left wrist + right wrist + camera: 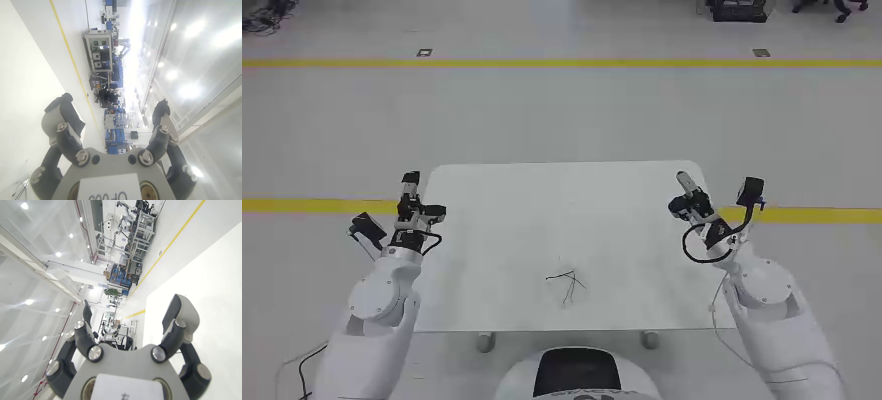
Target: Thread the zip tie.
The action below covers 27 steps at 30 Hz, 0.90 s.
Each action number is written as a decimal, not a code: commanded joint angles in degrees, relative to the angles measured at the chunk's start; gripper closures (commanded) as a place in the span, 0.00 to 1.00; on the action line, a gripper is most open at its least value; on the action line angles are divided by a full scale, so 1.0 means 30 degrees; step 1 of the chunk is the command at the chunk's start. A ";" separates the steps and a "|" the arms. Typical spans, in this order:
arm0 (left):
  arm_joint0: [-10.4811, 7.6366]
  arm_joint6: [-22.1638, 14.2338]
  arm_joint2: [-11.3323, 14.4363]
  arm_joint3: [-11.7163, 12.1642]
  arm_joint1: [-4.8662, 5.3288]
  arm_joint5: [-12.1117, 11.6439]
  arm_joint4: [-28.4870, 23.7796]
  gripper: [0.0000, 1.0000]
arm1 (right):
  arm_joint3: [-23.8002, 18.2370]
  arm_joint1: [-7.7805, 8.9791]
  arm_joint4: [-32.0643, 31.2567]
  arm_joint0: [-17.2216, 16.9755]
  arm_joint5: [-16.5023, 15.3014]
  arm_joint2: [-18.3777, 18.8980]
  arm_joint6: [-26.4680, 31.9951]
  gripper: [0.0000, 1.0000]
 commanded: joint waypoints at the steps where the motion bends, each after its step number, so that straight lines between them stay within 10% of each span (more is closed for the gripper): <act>1: 0.0000 0.0000 0.0000 0.0000 0.0000 0.0000 0.0000 0.00 | -0.0426 0.0141 -0.2302 0.0953 -0.0095 -0.0846 0.2458 0.00; 11: 0.0000 0.0000 0.0000 0.0000 0.0000 0.0000 0.0000 0.00 | 0.2893 -0.0047 -0.6743 0.6331 0.0468 -0.5668 0.8509 0.00; 27: 0.0000 0.0000 0.0000 0.0000 0.0000 0.0000 0.0000 0.00 | 0.2604 -0.0022 -0.9513 0.7623 0.0208 -0.6857 1.0283 0.00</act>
